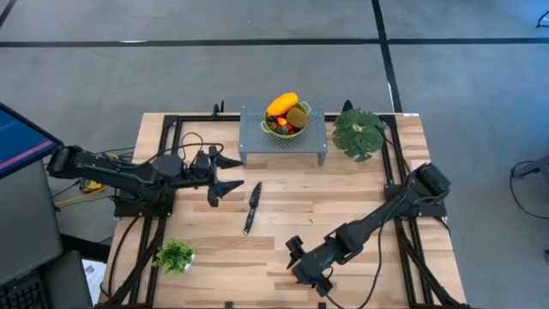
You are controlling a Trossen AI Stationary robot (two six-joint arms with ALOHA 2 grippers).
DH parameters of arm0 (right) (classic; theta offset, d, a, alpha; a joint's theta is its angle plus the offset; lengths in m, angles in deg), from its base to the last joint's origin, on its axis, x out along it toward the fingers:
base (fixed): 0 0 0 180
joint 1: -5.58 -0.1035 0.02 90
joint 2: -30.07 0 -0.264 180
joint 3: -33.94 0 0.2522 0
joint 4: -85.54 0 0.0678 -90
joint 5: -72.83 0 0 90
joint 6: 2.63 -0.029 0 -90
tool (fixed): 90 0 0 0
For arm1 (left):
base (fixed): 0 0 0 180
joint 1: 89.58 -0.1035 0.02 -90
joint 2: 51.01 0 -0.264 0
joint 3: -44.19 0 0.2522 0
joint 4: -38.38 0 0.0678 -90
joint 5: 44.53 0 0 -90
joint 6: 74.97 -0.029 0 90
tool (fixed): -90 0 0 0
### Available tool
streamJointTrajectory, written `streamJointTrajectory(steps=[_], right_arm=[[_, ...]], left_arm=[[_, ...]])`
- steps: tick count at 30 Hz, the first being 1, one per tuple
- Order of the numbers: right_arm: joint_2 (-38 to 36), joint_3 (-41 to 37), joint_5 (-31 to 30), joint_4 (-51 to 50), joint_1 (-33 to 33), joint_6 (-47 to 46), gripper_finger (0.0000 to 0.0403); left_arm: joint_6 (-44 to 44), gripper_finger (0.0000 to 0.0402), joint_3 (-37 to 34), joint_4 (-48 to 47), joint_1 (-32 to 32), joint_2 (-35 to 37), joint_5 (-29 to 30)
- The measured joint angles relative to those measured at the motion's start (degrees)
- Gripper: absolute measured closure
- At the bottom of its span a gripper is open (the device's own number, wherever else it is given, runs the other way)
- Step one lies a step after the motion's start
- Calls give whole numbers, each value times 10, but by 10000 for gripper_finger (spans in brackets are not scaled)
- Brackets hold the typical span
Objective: Pick & Place Fruit
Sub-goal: Put the strawberry into the green strainer bowl on the shelf
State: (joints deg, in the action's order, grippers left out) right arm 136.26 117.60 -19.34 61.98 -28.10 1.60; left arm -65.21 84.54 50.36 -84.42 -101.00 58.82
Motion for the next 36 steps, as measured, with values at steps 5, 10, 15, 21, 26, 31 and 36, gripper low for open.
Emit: streamJointTrajectory(steps=[5, 10, 15, 21, 26, 31, 36], right_arm=[[32, 1, 0, 18, 1, 1, 155], [55, 0, -18, 11, 5, 7, 153], [67, 0, -23, 0, 9, 3, 153], [77, -1, -22, -14, 8, -13, 152], [96, -2, -22, -16, 8, -15, 153], [94, 0, -23, -18, 8, -21, 172], [92, 0, -22, -33, 8, -28, 219]], left_arm=[[0, 103, 0, 0, 12, 0, 1], [0, 103, 0, -1, 13, 0, 1], [0, 103, 0, -3, 13, 0, 1], [0, 103, 0, -4, 13, 0, 1], [4, 103, -1, -4, 13, 0, 1], [4, 103, -1, -4, 13, 0, 1], [3, 103, -1, -4, 13, 0, 1]])
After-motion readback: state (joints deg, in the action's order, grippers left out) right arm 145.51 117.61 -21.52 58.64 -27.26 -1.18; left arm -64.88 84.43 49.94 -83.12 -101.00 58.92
